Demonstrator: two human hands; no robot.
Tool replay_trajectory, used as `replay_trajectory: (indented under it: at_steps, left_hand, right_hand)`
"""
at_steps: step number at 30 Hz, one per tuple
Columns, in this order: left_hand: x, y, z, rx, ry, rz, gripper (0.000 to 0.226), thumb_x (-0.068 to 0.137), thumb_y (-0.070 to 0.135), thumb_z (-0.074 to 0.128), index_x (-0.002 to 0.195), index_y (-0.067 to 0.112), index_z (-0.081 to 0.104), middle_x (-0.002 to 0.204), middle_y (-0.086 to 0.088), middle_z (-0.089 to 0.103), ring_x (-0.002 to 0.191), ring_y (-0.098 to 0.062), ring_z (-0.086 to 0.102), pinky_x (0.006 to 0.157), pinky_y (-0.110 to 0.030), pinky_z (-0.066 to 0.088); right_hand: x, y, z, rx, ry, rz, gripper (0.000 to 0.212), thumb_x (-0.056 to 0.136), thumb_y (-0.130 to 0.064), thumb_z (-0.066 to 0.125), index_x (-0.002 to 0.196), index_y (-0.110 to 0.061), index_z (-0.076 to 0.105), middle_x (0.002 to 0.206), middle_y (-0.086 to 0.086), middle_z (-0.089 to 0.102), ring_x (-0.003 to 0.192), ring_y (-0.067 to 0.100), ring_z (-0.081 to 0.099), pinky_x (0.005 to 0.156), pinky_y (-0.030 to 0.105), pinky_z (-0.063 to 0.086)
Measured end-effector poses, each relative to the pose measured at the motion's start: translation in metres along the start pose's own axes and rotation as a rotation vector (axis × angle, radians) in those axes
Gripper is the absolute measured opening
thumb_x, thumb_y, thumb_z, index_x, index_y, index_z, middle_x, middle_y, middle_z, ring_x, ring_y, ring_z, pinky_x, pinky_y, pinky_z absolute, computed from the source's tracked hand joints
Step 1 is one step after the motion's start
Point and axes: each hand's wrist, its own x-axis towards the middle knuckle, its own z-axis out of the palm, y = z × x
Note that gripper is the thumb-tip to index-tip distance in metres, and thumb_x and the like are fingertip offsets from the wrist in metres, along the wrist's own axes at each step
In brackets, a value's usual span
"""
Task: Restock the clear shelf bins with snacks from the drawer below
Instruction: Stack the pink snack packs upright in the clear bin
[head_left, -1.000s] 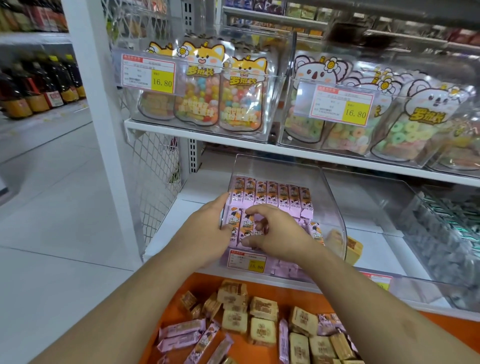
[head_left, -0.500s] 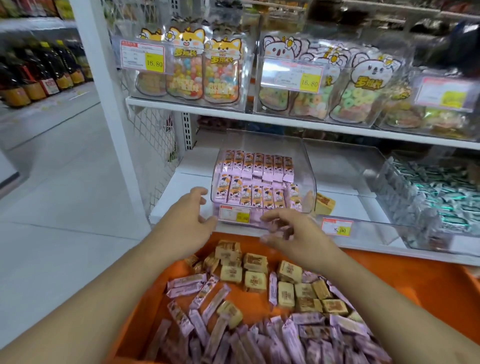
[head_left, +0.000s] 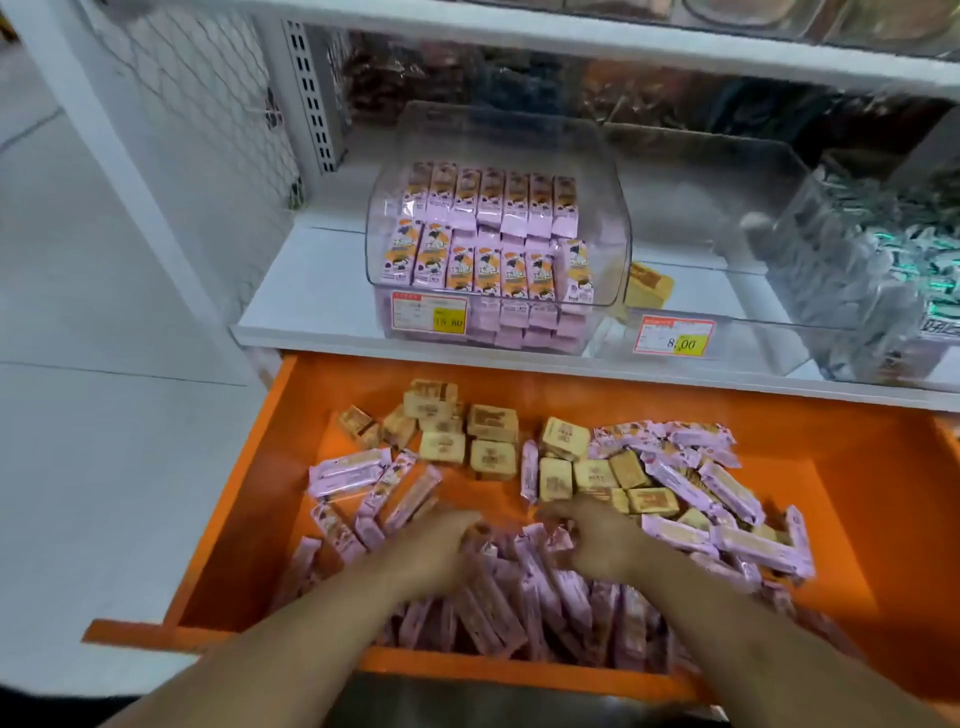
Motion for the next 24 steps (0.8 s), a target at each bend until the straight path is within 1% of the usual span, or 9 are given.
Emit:
replay_trajectory:
  at_steps: [2, 4, 6, 11, 15, 17, 19, 21, 24]
  left_hand:
    - [0.014, -0.001, 0.012, 0.022, -0.090, 0.007, 0.052, 0.092, 0.025, 0.070, 0.141, 0.037, 0.056, 0.130, 0.005, 0.059, 0.113, -0.019, 0.061, 0.086, -0.029, 0.049]
    - [0.027, -0.003, 0.017, 0.101, -0.146, -0.002, 0.058, 0.089, 0.029, 0.074, 0.144, 0.033, 0.055, 0.139, 0.002, 0.057, 0.120, -0.021, 0.059, 0.097, -0.034, 0.051]
    - [0.039, -0.008, 0.019, 0.180, -0.175, 0.008, 0.055, 0.086, 0.033, 0.078, 0.138, 0.028, 0.061, 0.139, -0.001, 0.058, 0.121, -0.024, 0.059, 0.102, -0.037, 0.051]
    - [0.053, -0.019, 0.028, 0.308, -0.157, 0.001, 0.035, 0.082, 0.024, 0.078, 0.114, 0.022, 0.065, 0.119, -0.006, 0.064, 0.110, -0.028, 0.063, 0.088, -0.038, 0.053]
    - [0.050, -0.014, 0.025, 0.244, -0.120, 0.002, 0.030, 0.083, 0.024, 0.081, 0.107, 0.025, 0.064, 0.108, 0.001, 0.065, 0.101, -0.023, 0.063, 0.074, -0.028, 0.042]
    - [0.046, -0.015, 0.018, 0.170, -0.108, -0.017, 0.020, 0.086, 0.022, 0.080, 0.085, 0.029, 0.061, 0.087, 0.008, 0.062, 0.085, -0.018, 0.061, 0.062, -0.026, 0.039]
    - [0.040, -0.013, 0.008, 0.066, -0.085, -0.040, 0.024, 0.087, 0.023, 0.080, 0.082, 0.032, 0.058, 0.080, 0.013, 0.056, 0.075, -0.007, 0.056, 0.056, -0.019, 0.036]
    - [0.032, -0.005, -0.008, -0.056, -0.060, -0.049, 0.024, 0.084, 0.025, 0.084, 0.096, 0.033, 0.064, 0.096, 0.016, 0.062, 0.087, -0.001, 0.058, 0.067, -0.015, 0.043]
    - [0.016, 0.017, -0.041, -0.275, -0.006, -0.068, 0.044, 0.076, 0.035, 0.091, 0.113, 0.031, 0.066, 0.129, 0.015, 0.061, 0.121, -0.006, 0.058, 0.097, -0.028, 0.053]
  right_hand:
    - [0.010, 0.014, 0.010, -0.088, -0.027, -0.013, 0.058, 0.086, -0.025, 0.080, 0.140, -0.034, 0.061, 0.134, -0.005, 0.055, 0.108, 0.008, 0.059, 0.083, 0.010, 0.044]
    - [0.016, 0.022, 0.017, -0.163, -0.071, 0.020, 0.071, 0.084, -0.028, 0.084, 0.148, -0.037, 0.053, 0.144, -0.003, 0.040, 0.125, 0.020, 0.054, 0.096, 0.022, 0.045]
    - [0.021, 0.027, 0.022, -0.185, -0.098, 0.037, 0.069, 0.084, -0.027, 0.084, 0.145, -0.034, 0.055, 0.144, -0.002, 0.036, 0.127, 0.026, 0.052, 0.101, 0.030, 0.047]
    - [0.024, 0.026, 0.026, -0.150, -0.022, -0.012, 0.018, 0.086, -0.012, 0.070, 0.102, -0.019, 0.066, 0.111, -0.002, 0.058, 0.098, 0.022, 0.060, 0.082, 0.035, 0.053]
    - [0.017, 0.027, 0.022, -0.064, -0.014, -0.019, 0.030, 0.088, -0.007, 0.067, 0.116, -0.016, 0.065, 0.097, -0.025, 0.052, 0.093, 0.008, 0.055, 0.077, 0.030, 0.049]
    - [0.015, 0.025, 0.016, 0.007, -0.002, 0.012, 0.032, 0.090, -0.006, 0.064, 0.118, -0.021, 0.065, 0.100, -0.016, 0.061, 0.090, 0.015, 0.063, 0.074, 0.034, 0.055]
    - [0.011, 0.019, 0.007, 0.088, 0.002, 0.051, 0.029, 0.092, -0.002, 0.060, 0.107, -0.026, 0.066, 0.097, -0.004, 0.065, 0.082, 0.022, 0.065, 0.066, 0.039, 0.056]
    - [0.007, 0.008, -0.008, 0.239, 0.016, 0.035, 0.032, 0.088, 0.002, 0.059, 0.099, -0.026, 0.071, 0.093, 0.002, 0.064, 0.076, 0.026, 0.061, 0.063, 0.042, 0.056]
    - [-0.011, -0.020, -0.045, 0.310, 0.079, 0.003, 0.036, 0.086, 0.005, 0.069, 0.107, -0.024, 0.071, 0.096, 0.005, 0.065, 0.080, 0.023, 0.062, 0.069, 0.034, 0.058]
